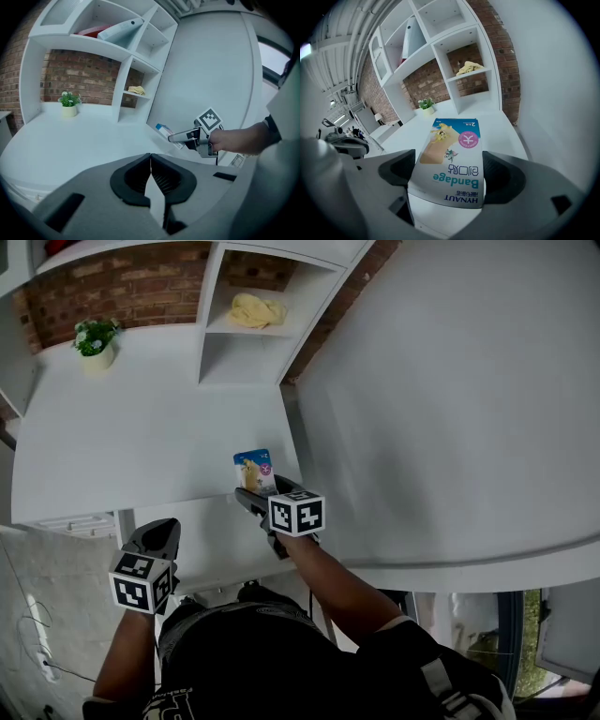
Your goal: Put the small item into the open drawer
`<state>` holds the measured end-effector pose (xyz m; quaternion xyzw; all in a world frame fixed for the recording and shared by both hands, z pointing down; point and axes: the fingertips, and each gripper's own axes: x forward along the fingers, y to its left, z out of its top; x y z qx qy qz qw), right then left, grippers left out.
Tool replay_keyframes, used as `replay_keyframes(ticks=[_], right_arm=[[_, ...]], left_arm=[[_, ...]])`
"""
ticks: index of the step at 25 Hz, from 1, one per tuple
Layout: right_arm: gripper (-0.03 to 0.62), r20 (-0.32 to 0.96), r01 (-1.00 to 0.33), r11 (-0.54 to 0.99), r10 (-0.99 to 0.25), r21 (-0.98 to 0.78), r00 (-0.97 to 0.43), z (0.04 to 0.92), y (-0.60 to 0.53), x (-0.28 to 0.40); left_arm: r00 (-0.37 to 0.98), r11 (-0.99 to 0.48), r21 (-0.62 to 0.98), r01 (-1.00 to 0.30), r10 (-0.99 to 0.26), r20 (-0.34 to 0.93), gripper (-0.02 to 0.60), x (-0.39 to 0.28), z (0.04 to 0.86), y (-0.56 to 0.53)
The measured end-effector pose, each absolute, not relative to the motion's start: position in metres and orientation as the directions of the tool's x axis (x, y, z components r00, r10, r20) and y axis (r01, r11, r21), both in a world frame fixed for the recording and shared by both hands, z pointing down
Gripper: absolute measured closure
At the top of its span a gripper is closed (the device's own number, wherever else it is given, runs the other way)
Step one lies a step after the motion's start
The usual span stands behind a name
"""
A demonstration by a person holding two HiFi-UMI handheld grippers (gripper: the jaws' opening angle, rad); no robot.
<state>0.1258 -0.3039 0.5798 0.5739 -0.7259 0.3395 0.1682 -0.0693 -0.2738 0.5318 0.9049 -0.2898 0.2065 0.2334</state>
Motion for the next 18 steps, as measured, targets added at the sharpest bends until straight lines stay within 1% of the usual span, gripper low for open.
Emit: replay_keyframes(ticks=[11,18], right_arm=[[0.16,0.762,-0.951,0.144,-0.57,-0.275,-0.307,0.657,-0.227,0.115],[0.16,0.834,-0.955,0.077,-0.469,-0.288,-0.289,0.714,-0.203,0.116]], left_arm=[[0.743,-0.73,0.307,-0.61,-0.392,0.543,0.563,-0.057,0.547,-0.263],[0.741,-0.729,0.312,-0.609,-0.384,0.551,0.563,-0.055,0.55,-0.253]])
